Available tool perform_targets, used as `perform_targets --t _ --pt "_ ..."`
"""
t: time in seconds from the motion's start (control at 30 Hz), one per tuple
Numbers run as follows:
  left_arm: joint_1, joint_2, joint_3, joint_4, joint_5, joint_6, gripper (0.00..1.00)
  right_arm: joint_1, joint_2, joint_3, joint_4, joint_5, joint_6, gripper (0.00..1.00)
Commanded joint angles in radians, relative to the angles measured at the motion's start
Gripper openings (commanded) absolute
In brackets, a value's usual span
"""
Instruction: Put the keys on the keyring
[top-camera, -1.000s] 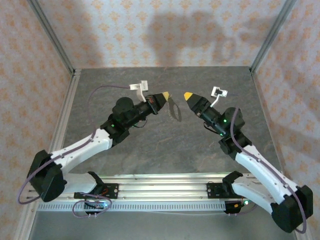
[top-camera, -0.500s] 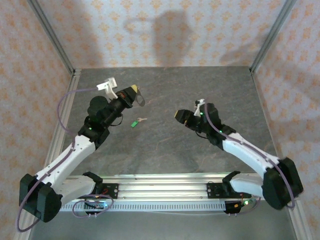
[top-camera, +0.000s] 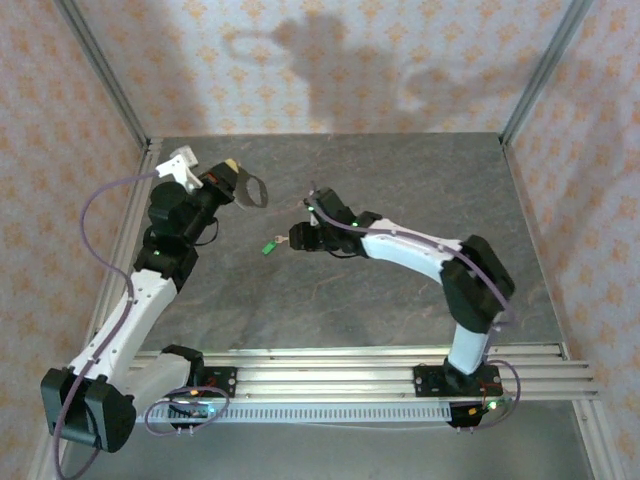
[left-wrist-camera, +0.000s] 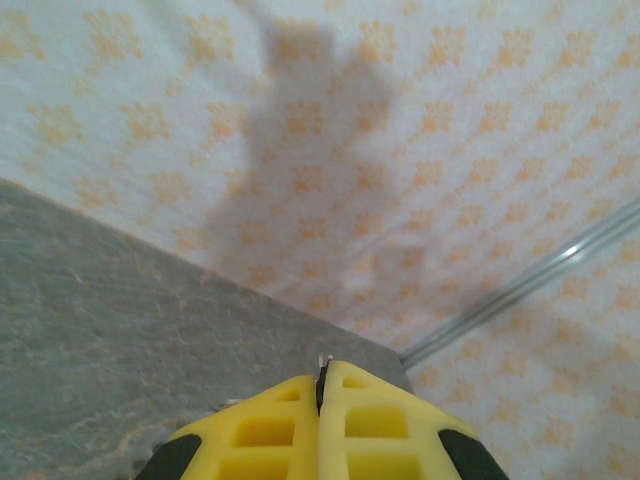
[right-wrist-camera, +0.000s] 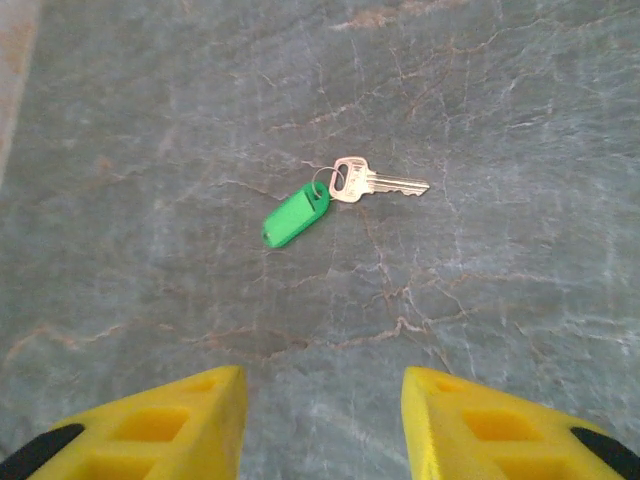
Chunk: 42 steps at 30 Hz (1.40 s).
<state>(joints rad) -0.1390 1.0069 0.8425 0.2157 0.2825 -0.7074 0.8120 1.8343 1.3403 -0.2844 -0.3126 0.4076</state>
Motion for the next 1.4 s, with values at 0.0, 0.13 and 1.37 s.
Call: perform_targets --t 0.0,0.13,1.37 --pt "0.06 -0.038 0.033 0.001 0.017 -0.019 0.0 0.031 0.101 0.127 -0.148 0.096 -0.077 0.43" --pt "0.124 -0.045 0.018 0.016 0.039 -0.053 0.0 0.053 0.216 0.249 -0.204 0.153 -0.126 0.42" --pt "0.158 -0.03 -0.006 0.065 0.083 -0.122 0.0 0.075 0.558 0.597 -0.23 0.216 -0.324 0.1"
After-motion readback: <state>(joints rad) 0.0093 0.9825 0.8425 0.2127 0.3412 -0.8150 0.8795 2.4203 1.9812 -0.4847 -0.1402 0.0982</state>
